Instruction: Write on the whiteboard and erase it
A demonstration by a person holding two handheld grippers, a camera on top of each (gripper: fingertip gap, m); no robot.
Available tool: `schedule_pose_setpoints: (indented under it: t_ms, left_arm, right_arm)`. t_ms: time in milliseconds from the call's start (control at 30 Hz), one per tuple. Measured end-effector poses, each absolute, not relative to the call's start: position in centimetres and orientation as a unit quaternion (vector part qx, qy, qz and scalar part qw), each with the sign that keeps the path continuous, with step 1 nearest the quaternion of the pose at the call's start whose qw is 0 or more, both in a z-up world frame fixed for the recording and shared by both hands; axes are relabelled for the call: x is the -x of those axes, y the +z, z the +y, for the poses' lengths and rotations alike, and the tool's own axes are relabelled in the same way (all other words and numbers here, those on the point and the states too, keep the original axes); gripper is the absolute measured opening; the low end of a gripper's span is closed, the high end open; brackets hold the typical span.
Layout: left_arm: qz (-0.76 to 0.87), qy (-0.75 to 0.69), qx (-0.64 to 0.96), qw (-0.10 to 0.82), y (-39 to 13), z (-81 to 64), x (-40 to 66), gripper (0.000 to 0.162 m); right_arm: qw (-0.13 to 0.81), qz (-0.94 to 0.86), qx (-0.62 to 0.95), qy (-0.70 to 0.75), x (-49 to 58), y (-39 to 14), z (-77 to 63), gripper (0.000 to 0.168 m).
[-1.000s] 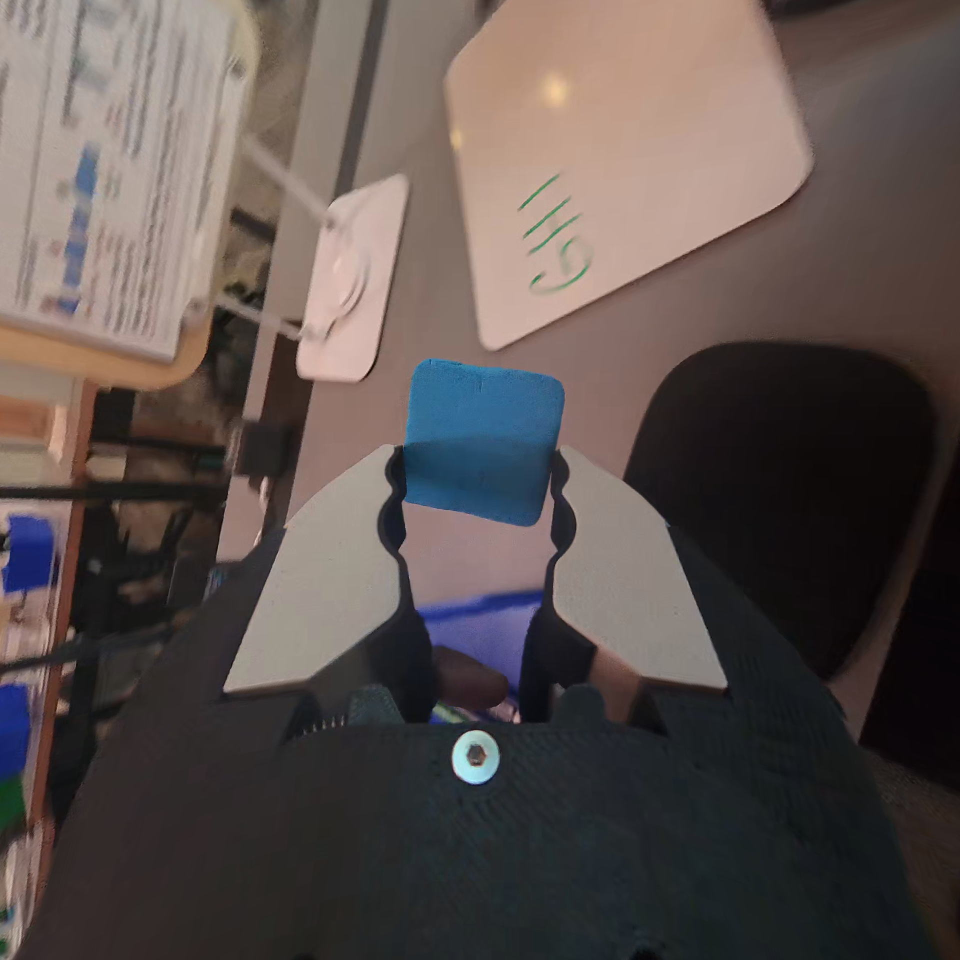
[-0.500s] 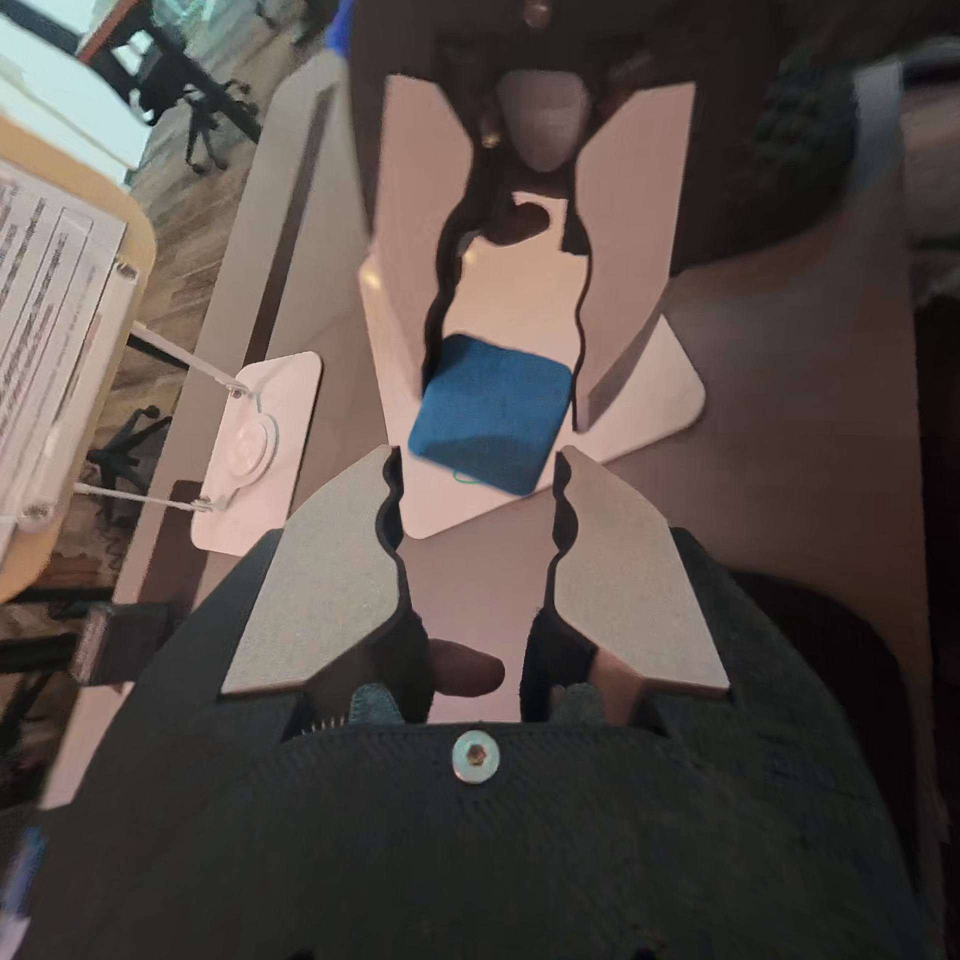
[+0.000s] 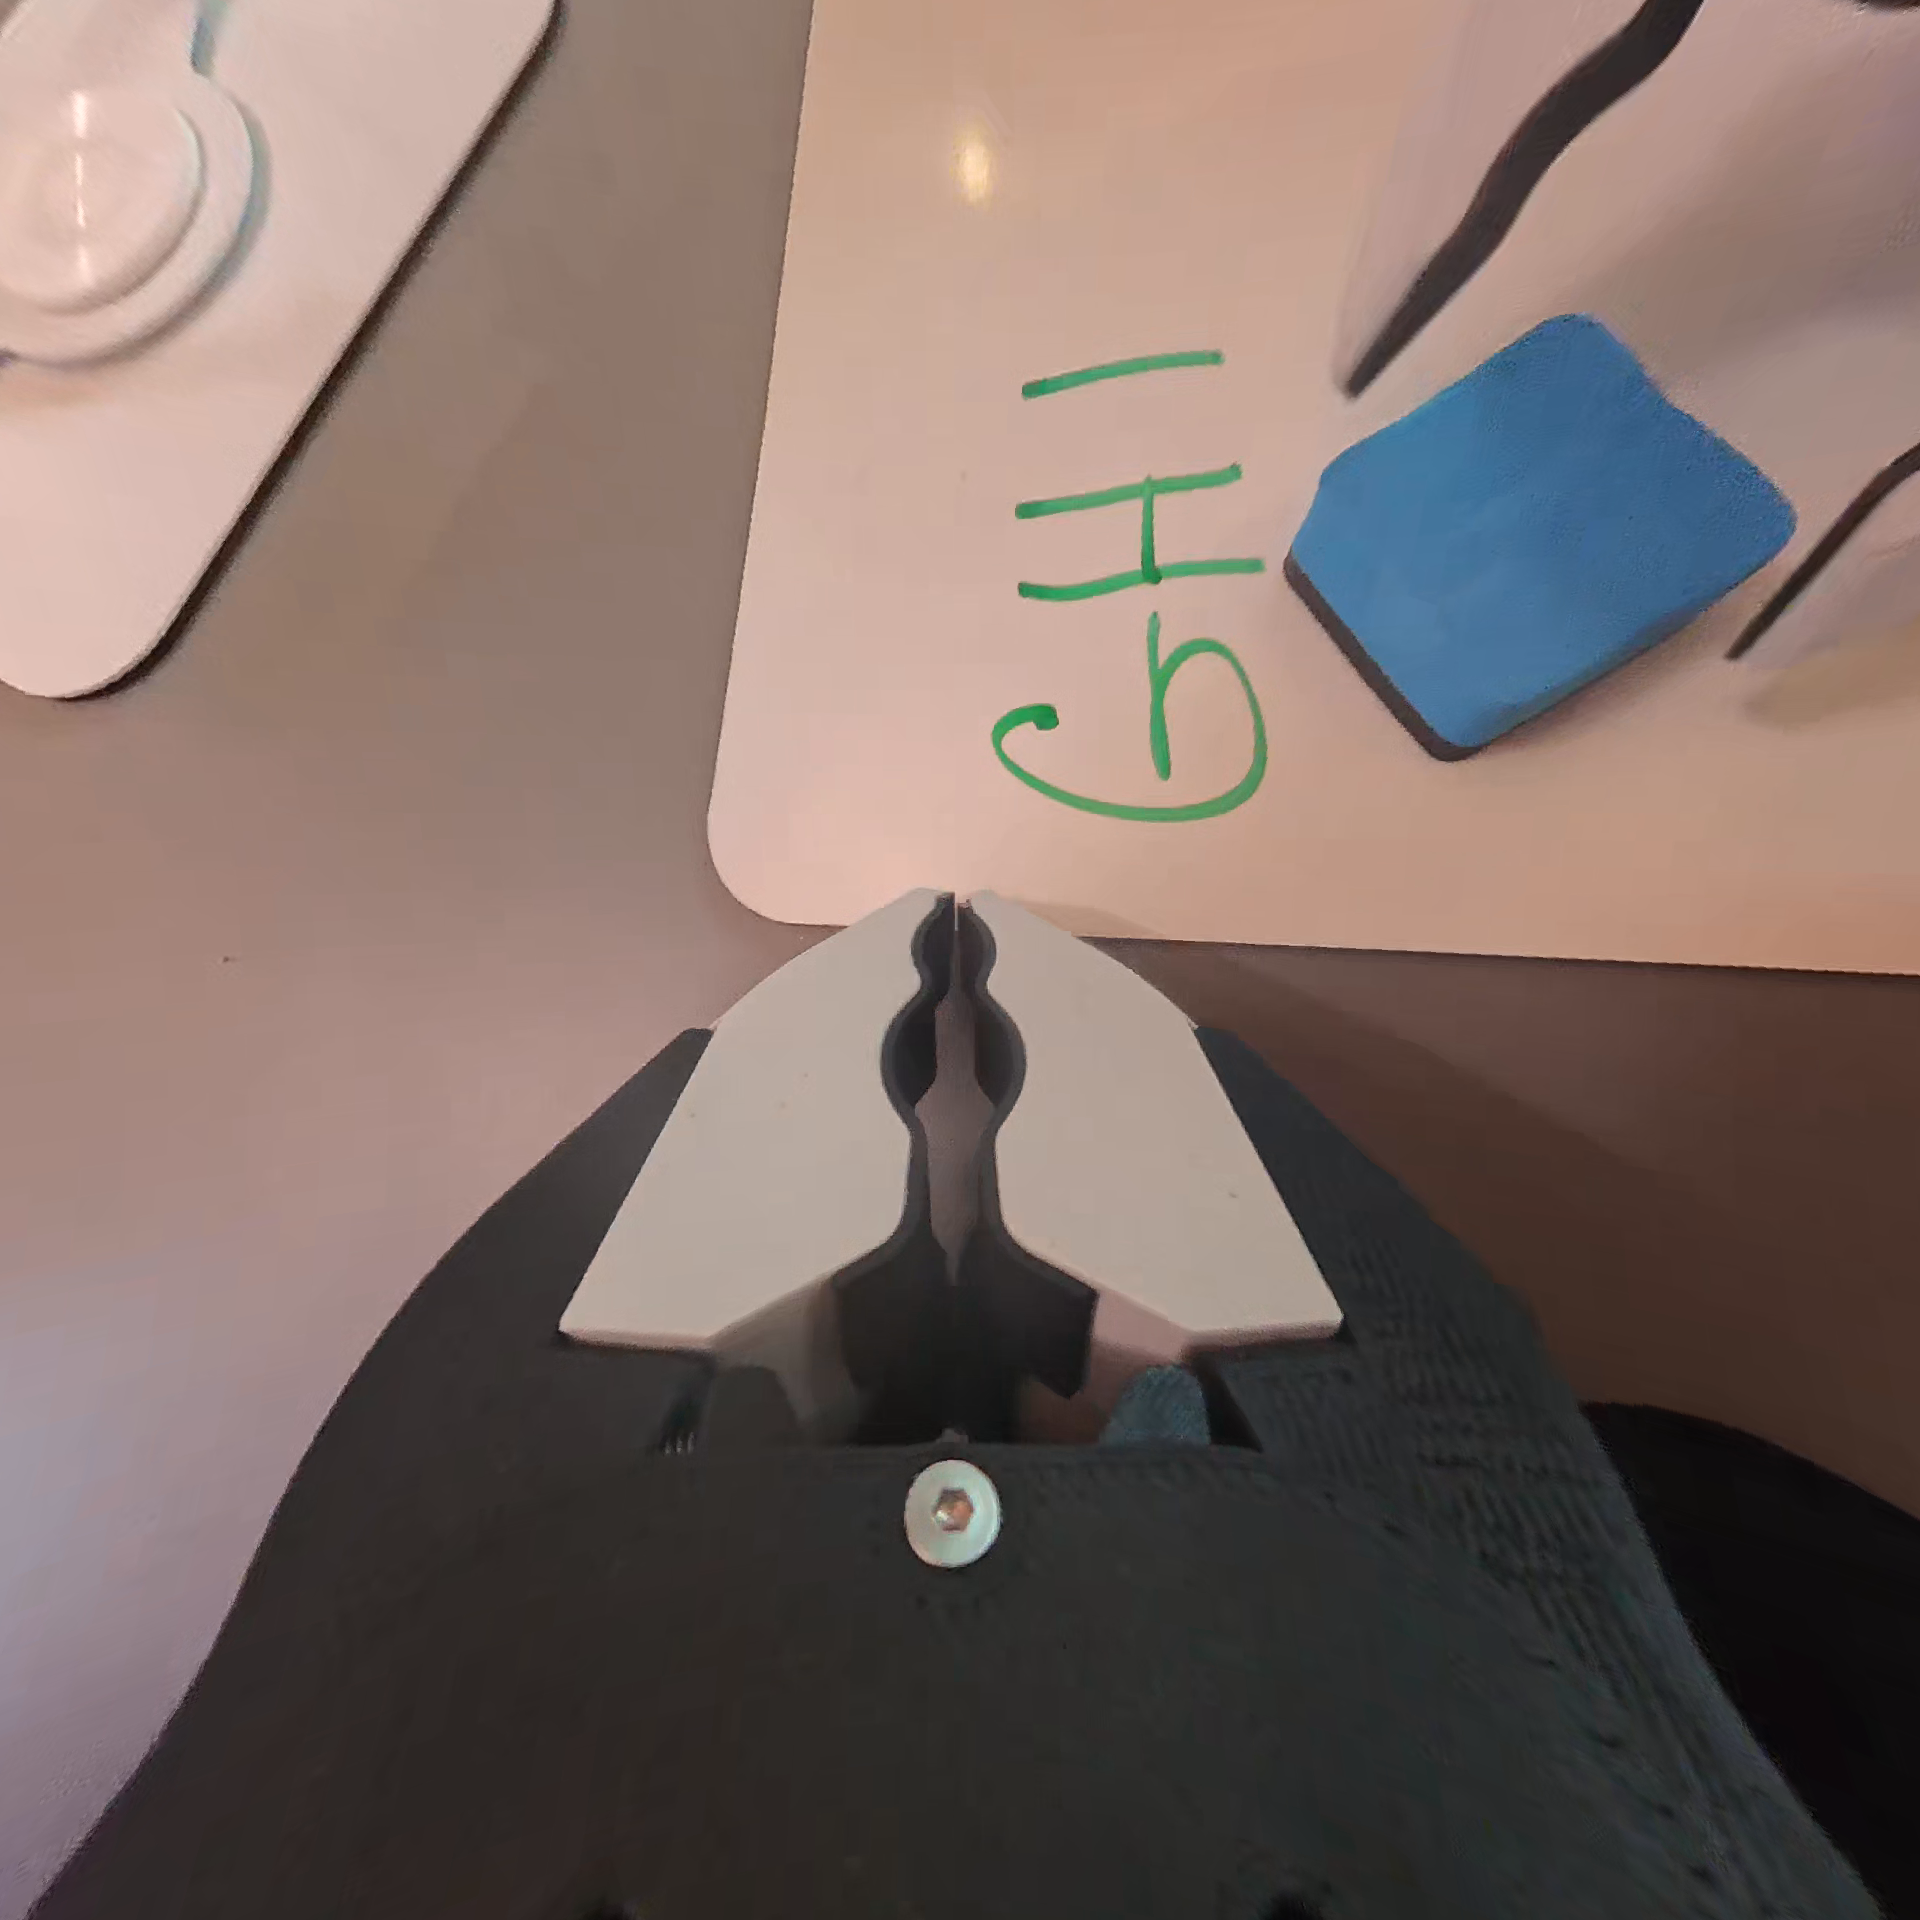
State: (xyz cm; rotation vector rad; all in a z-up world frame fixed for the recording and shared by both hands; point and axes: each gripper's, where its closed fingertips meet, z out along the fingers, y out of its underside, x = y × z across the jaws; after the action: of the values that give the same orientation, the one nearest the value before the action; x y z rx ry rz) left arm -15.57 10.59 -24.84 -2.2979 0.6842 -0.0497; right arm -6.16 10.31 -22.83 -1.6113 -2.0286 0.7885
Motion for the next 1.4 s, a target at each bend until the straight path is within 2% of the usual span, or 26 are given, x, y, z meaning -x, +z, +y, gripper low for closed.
schedule_pose_setpoints:
  t_ms: [133, 267, 433, 633, 800, 967, 1033, 1133, 1300, 1400]
  left_arm:
    - [0.278, -0.04, 0.883, 0.375, -24.9, 10.5, 14.8, 0.0]
    - [0.276, -0.048, 0.885, 0.372, -25.0, 10.4, 14.7, 0.0]
    - [0.286, -0.056, 0.883, 0.368, -25.0, 10.2, 14.0, 0.0]
    - [0.284, -0.054, 0.885, 0.366, -25.0, 10.1, 14.2, 0.001]
    - [0.285, -0.06, 0.885, 0.364, -25.0, 10.0, 14.2, 0.0]
    - [0.282, -0.067, 0.885, 0.364, -25.0, 10.0, 14.2, 0.001]
    - [0.286, -0.062, 0.884, 0.364, -25.0, 10.0, 14.1, 0.001]
    - [0.285, -0.064, 0.884, 0.364, -25.0, 10.0, 14.1, 0.001]
    - [0.283, -0.068, 0.884, 0.365, -25.0, 10.0, 14.1, 0.001]
    - [0.286, -0.065, 0.884, 0.365, -25.0, 10.0, 14.1, 0.001]
  right_arm:
    - [0.198, -0.738, 0.595, 0.25, 6.3, -24.1, 10.3, 0.056]
    - [0.189, -0.728, 0.613, 0.24, 5.8, -24.1, 11.5, 0.054]
    - [0.222, -0.651, 0.693, 0.216, 7.2, -24.2, 17.9, 0.054]
    - [0.204, -0.721, 0.622, 0.228, 9.3, -24.2, 11.8, 0.054]
    - [0.22, -0.648, 0.704, 0.189, 7.7, -24.3, 19.5, 0.053]
    - [0.206, -0.74, 0.6, 0.224, 11.5, -24.3, 10.8, 0.053]
    - [0.188, -0.735, 0.614, 0.219, 11.0, -24.3, 12.6, 0.053]
    - [0.221, -0.684, 0.673, 0.173, 11.0, -24.3, 18.5, 0.053]
    - [0.216, -0.753, 0.589, 0.198, 12.7, -24.2, 12.1, 0.053]
    - [0.224, -0.704, 0.646, 0.194, 12.5, -24.3, 17.0, 0.053]
